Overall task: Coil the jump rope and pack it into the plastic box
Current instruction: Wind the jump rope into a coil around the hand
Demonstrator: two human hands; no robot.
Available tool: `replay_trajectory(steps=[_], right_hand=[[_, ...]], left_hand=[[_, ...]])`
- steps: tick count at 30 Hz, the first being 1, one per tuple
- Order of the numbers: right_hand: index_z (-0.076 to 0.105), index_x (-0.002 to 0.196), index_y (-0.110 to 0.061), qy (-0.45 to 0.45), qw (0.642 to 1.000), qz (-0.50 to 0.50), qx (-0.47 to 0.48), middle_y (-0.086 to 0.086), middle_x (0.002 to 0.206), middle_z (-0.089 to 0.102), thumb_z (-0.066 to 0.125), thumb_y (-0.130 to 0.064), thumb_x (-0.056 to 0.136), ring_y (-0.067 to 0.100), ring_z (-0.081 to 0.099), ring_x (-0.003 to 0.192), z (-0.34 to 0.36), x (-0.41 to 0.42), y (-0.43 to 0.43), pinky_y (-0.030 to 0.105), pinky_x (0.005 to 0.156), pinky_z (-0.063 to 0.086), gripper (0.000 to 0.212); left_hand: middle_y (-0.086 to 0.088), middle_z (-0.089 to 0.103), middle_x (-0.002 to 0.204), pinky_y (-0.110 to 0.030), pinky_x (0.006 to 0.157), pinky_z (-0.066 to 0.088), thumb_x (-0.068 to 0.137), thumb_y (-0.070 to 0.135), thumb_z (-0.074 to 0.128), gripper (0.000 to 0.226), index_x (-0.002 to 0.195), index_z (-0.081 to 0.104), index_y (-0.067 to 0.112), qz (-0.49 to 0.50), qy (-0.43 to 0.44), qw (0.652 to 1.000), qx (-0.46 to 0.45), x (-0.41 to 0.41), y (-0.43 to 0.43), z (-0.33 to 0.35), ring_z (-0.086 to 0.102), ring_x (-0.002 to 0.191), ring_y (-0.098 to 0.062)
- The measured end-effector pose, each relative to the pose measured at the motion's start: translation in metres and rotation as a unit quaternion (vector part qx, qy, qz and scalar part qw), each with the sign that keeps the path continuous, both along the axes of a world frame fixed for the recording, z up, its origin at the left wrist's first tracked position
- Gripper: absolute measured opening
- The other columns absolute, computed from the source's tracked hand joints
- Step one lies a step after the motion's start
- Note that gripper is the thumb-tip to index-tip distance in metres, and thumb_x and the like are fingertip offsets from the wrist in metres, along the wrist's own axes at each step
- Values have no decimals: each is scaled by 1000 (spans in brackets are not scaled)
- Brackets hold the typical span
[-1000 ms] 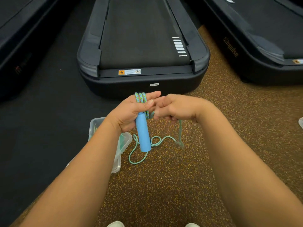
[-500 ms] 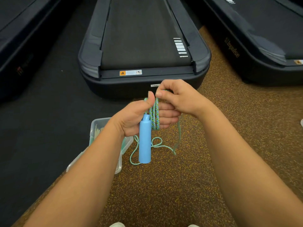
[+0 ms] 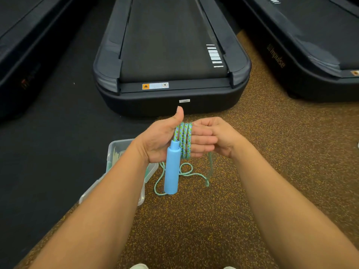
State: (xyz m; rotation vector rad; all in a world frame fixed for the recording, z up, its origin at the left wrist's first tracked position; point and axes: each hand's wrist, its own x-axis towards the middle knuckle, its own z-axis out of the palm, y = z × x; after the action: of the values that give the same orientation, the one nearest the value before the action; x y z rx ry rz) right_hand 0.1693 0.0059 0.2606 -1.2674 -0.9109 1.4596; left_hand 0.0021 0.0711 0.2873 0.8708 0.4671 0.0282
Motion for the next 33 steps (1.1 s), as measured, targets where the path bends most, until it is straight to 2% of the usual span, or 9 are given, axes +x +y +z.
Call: replay_trajectory(steps=[3, 7, 14, 19, 22, 23, 27, 31, 33], right_hand=[[69, 90, -1, -16, 999, 7, -28, 6, 67, 65, 45, -1, 93, 17, 57, 57, -12, -5, -1, 26, 52, 47, 24], [67, 83, -3, -70, 987, 112, -96, 3, 58, 62, 55, -4, 92, 14, 46, 47, -16, -3, -5, 26, 51, 40, 15], [72, 89, 2, -267, 927, 230, -125, 1, 53, 58, 60, -15, 91, 17, 47, 52, 28, 7, -3, 26, 53, 40, 22], [71, 81, -8, -304, 924, 210, -95, 5, 56, 48, 58, -12, 92, 15, 39, 54, 55, 10, -1, 28, 55, 38, 17], [69, 68, -17, -316, 928, 188, -58, 26, 71, 62, 60, -12, 89, 18, 40, 56, 61, 7, -2, 29, 54, 35, 23], [67, 66, -18, -333, 926, 173, -44, 25, 76, 64, 60, -14, 89, 17, 43, 58, 62, 6, -2, 29, 55, 35, 25], [59, 73, -14, -397, 910, 116, 24, -2, 63, 52, 60, -19, 92, 0, 42, 53, 65, 4, 3, 21, 57, 37, 20], [62, 77, -14, -384, 916, 83, 83, -3, 68, 58, 63, -17, 89, 6, 51, 63, 63, 3, 7, 26, 65, 45, 13], [65, 79, -14, -371, 919, 68, 112, -5, 69, 60, 64, -15, 89, 4, 54, 65, 59, 2, 9, 22, 64, 47, 9]], left_hand=[[-24, 57, 130, -43, 102, 45, 89, 63, 23, 82, 128, 53, -3, 25, -55, 998, -33, -1, 3, 0, 55, 121, -35], [-21, 57, 131, -40, 99, 48, 92, 62, 15, 82, 130, 48, -2, 102, -84, 990, -53, -1, 5, 0, 57, 120, -32], [-12, 61, 129, -32, 102, 45, 83, 64, 25, 80, 130, 50, 3, 96, 5, 994, 55, 3, 3, -6, 59, 119, -20], [-13, 68, 114, -31, 89, 52, 93, 34, 43, 48, 126, 55, 1, 86, 19, 987, 131, 2, 1, -8, 67, 98, -21], [-21, 67, 107, -33, 81, 54, 91, 21, 54, 40, 121, 58, -4, 109, -1, 988, 106, 1, 2, -7, 66, 87, -24], [-23, 66, 108, -36, 84, 54, 88, 20, 56, 41, 120, 59, -5, 112, 0, 988, 105, 1, 3, -7, 67, 89, -27], [-28, 64, 116, -48, 96, 49, 93, 24, 50, 43, 122, 56, -7, 90, -2, 991, 103, 2, 1, -4, 64, 107, -39], [-25, 63, 120, -44, 95, 50, 98, 32, 37, 47, 123, 54, -4, 57, -9, 992, 109, 0, 1, -2, 62, 112, -36], [-23, 66, 116, -44, 95, 51, 97, 32, 36, 47, 121, 55, -4, 41, -17, 994, 96, 0, 0, 0, 64, 109, -34]])
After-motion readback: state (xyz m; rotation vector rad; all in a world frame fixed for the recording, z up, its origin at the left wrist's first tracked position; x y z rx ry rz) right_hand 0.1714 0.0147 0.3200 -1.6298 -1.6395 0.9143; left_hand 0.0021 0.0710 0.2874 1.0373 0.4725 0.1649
